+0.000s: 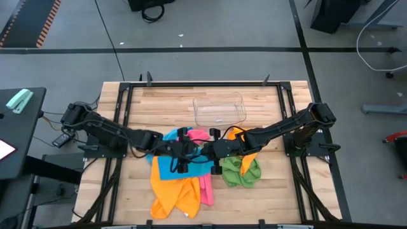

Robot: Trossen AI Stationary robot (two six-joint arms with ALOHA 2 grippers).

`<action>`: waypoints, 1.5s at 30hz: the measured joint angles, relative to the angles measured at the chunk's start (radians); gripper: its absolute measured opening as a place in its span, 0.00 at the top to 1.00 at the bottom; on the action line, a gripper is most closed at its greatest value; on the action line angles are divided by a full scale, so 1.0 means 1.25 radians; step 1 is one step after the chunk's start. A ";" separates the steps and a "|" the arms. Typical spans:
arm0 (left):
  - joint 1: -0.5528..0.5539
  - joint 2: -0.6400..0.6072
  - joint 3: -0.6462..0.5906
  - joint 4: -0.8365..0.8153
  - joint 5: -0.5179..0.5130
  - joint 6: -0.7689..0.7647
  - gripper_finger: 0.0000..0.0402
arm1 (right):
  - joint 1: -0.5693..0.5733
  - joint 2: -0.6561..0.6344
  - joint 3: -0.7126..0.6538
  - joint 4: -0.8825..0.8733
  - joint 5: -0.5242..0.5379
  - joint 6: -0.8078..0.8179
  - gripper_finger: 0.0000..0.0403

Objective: Fold microfiber towels
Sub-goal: Fold the bottom blue microfiber cloth

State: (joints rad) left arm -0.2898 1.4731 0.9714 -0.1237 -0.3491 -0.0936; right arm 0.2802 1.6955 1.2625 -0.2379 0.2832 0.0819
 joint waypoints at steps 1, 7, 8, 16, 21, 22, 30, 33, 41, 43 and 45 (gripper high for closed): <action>0.002 0.000 0.000 -0.001 0.011 -0.003 0.52 | 0.000 0.000 0.000 0.000 0.000 0.000 0.98; 0.006 0.000 0.000 -0.001 0.030 0.004 0.68 | -0.002 0.000 0.000 0.002 0.000 -0.001 0.97; 0.006 0.000 0.000 -0.001 0.031 0.006 0.71 | -0.002 0.000 0.000 0.002 0.000 -0.001 0.97; 0.006 0.000 0.000 -0.001 0.032 0.009 0.96 | -0.002 0.000 0.000 0.016 0.000 0.004 0.89; -0.001 0.000 0.000 -0.005 0.031 0.004 0.96 | -0.001 -0.006 0.000 0.001 0.000 0.009 0.74; -0.005 0.000 0.000 -0.008 0.031 0.003 0.97 | -0.001 -0.010 0.000 -0.008 0.000 0.013 0.70; -0.067 -0.041 0.001 -0.062 0.026 0.044 0.96 | 0.004 -0.016 -0.077 0.084 0.006 0.043 0.43; -0.096 -0.059 0.000 -0.071 0.022 0.107 0.97 | 0.008 -0.016 -0.154 0.228 0.007 0.025 0.38; -0.136 -0.129 0.000 -0.122 -0.009 0.146 0.95 | 0.047 -0.016 -0.213 0.293 0.005 0.037 0.37; -0.135 -0.147 0.000 -0.133 -0.013 0.128 0.95 | 0.062 -0.016 -0.212 0.293 0.007 0.030 0.37; -0.135 -0.160 0.000 -0.134 -0.013 0.113 0.97 | 0.071 -0.016 -0.216 0.293 0.017 0.028 0.37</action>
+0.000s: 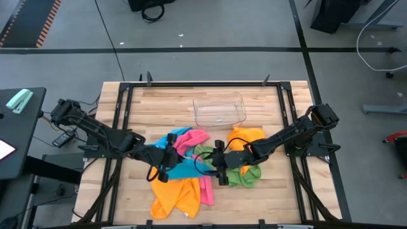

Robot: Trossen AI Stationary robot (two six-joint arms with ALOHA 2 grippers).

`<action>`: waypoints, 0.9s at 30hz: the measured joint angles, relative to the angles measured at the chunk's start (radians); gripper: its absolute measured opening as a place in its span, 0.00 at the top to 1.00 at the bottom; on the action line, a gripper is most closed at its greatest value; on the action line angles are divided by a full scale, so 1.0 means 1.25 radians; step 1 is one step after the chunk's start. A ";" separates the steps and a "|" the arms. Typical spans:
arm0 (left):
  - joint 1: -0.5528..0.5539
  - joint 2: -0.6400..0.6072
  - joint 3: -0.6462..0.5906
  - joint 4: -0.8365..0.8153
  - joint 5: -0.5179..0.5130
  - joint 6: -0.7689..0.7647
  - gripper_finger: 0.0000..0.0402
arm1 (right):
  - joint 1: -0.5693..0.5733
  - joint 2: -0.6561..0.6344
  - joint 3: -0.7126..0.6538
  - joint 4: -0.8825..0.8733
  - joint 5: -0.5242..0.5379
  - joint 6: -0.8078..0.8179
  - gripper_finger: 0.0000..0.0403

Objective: Fold microfiber towels
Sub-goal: Fold the bottom blue microfiber cloth

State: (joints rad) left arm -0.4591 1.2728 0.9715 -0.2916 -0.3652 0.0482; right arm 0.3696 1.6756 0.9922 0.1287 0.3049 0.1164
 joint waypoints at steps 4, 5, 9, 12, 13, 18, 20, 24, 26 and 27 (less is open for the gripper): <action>-0.001 -0.009 0.000 -0.030 0.003 -0.038 0.98 | 0.005 0.000 -0.008 -0.008 0.017 0.012 0.37; -0.001 -0.009 0.000 -0.037 0.002 -0.052 0.98 | 0.008 0.000 -0.008 -0.008 0.017 0.018 0.37; 0.000 -0.009 0.000 -0.082 -0.019 -0.088 0.95 | 0.018 0.000 -0.008 -0.009 0.019 0.025 0.37; 0.002 -0.009 0.000 -0.104 -0.037 -0.107 0.96 | 0.034 0.000 -0.008 -0.018 0.059 0.021 0.37; 0.002 -0.009 0.000 -0.103 -0.039 -0.109 0.97 | 0.040 0.000 -0.008 -0.027 0.072 0.019 0.37; 0.002 -0.009 0.000 -0.115 -0.040 -0.115 0.97 | 0.062 0.000 -0.048 -0.032 0.145 0.027 0.37; 0.004 -0.009 0.000 -0.121 -0.039 -0.118 0.95 | 0.067 0.000 -0.069 -0.018 0.157 0.045 0.37; 0.006 -0.009 0.000 -0.121 -0.040 -0.120 0.94 | 0.072 0.000 -0.115 0.024 0.157 0.087 0.37; 0.006 -0.009 0.000 -0.121 -0.040 -0.120 0.96 | 0.073 0.000 -0.127 0.032 0.157 0.100 0.37; 0.006 -0.009 0.000 -0.124 -0.040 -0.120 0.97 | 0.074 0.000 -0.133 0.031 0.157 0.105 0.37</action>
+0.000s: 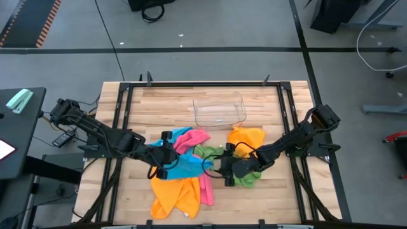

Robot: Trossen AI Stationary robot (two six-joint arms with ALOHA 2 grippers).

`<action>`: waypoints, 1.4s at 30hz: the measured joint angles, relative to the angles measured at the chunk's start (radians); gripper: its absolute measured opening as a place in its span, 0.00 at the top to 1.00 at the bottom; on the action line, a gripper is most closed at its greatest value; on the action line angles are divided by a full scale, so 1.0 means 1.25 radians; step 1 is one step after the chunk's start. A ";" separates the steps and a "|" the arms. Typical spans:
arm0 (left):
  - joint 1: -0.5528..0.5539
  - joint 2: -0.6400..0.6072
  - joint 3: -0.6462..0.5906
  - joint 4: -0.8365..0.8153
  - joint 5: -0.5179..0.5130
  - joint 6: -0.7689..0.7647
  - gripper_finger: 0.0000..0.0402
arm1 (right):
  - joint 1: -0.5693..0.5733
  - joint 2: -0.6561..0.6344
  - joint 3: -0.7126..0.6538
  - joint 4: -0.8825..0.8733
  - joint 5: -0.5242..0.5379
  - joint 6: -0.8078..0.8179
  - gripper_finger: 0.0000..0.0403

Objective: Fold microfiber towels
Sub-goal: Fold the bottom blue microfiber cloth

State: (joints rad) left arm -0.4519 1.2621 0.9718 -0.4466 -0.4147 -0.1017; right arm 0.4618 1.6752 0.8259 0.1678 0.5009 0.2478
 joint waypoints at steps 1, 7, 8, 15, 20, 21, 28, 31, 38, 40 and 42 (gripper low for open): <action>0.000 0.000 0.000 -0.003 0.000 0.000 0.98 | 0.000 0.000 -0.005 0.000 0.000 0.005 0.37; 0.000 0.000 0.000 0.000 0.000 0.000 0.94 | -0.002 0.034 -0.013 0.143 0.009 -0.038 0.37; 0.000 0.000 0.000 0.000 0.000 -0.001 0.93 | -0.004 0.049 -0.011 0.172 0.012 -0.052 0.37; 0.000 0.000 0.000 -0.008 0.000 -0.011 0.97 | -0.020 0.109 0.021 0.200 0.030 -0.076 0.47; 0.000 0.000 0.000 -0.020 0.000 -0.015 0.94 | -0.028 0.104 0.026 0.213 0.024 -0.079 0.66; 0.000 0.000 0.000 -0.023 0.000 -0.018 0.93 | -0.027 0.099 0.026 0.206 0.023 -0.081 0.70; 0.000 0.000 0.000 -0.046 0.000 -0.015 0.97 | -0.027 0.050 0.025 0.195 0.016 -0.111 0.91; 0.001 -0.022 -0.001 -0.017 -0.001 -0.001 0.98 | -0.027 -0.001 0.028 0.185 -0.008 -0.130 0.96; 0.010 -0.135 -0.001 0.054 -0.089 0.079 0.92 | -0.037 -0.102 0.198 -0.164 -0.029 -0.149 0.98; 0.028 -0.156 -0.001 0.087 -0.095 0.116 0.93 | -0.051 -0.107 0.273 -0.283 -0.034 -0.174 0.98; 0.049 -0.168 -0.001 0.125 -0.096 0.157 0.96 | -0.073 -0.107 0.341 -0.372 -0.047 -0.202 0.98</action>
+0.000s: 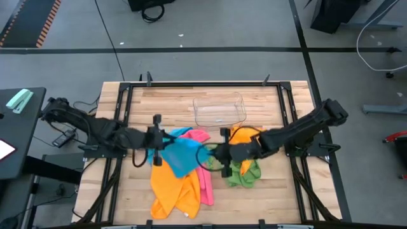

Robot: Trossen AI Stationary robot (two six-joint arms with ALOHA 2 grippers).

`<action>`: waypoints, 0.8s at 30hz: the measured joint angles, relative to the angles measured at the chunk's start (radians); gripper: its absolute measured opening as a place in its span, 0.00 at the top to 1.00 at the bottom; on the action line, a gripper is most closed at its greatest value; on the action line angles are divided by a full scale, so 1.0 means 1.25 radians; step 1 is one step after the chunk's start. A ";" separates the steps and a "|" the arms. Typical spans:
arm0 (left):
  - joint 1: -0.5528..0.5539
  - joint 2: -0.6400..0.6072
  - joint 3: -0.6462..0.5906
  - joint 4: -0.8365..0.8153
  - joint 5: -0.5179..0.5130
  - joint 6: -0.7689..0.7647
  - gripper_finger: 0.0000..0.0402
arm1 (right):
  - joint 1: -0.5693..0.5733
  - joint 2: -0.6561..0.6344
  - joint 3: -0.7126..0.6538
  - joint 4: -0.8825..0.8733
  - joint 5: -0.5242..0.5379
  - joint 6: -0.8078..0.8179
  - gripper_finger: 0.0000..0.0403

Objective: Fold microfiber towels
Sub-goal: Fold the bottom blue microfiber cloth

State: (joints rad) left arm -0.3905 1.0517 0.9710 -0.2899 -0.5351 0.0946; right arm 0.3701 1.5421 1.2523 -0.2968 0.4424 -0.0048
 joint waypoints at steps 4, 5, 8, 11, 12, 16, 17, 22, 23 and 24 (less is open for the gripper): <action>0.051 -0.002 0.000 0.063 0.001 0.080 0.98 | -0.049 0.000 0.117 -0.162 -0.048 -0.038 0.98; 0.065 -0.002 0.000 0.077 0.001 0.094 0.97 | -0.060 0.000 0.145 -0.207 -0.049 -0.047 0.98; 0.117 -0.002 0.000 0.126 0.000 0.164 0.94 | -0.100 0.000 0.210 -0.284 -0.049 -0.088 0.98; 0.172 -0.011 0.000 0.168 0.007 0.242 0.93 | -0.146 0.001 0.254 -0.315 -0.049 -0.141 0.98; 0.187 -0.013 0.000 0.183 0.022 0.257 0.93 | -0.160 0.001 0.266 -0.322 -0.048 -0.149 0.98; 0.211 -0.018 0.001 0.157 0.124 0.268 0.97 | -0.188 0.000 0.271 -0.327 -0.059 -0.163 0.98; 0.208 -0.018 0.001 0.139 0.143 0.265 0.97 | -0.185 0.000 0.264 -0.328 -0.066 -0.162 0.98; 0.142 -0.009 -0.018 0.026 0.166 0.124 0.95 | -0.139 0.040 0.210 -0.315 -0.112 -0.115 0.98; 0.121 -0.007 -0.035 0.026 0.167 0.095 0.94 | -0.121 0.052 0.198 -0.304 -0.119 -0.106 0.98; 0.097 -0.007 -0.055 0.027 0.167 0.068 0.94 | -0.105 0.066 0.186 -0.294 -0.128 -0.100 0.98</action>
State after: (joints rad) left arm -0.2691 1.0431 0.9020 -0.2560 -0.3268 0.1800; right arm 0.2387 1.6244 1.4848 -0.6646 0.2829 -0.1295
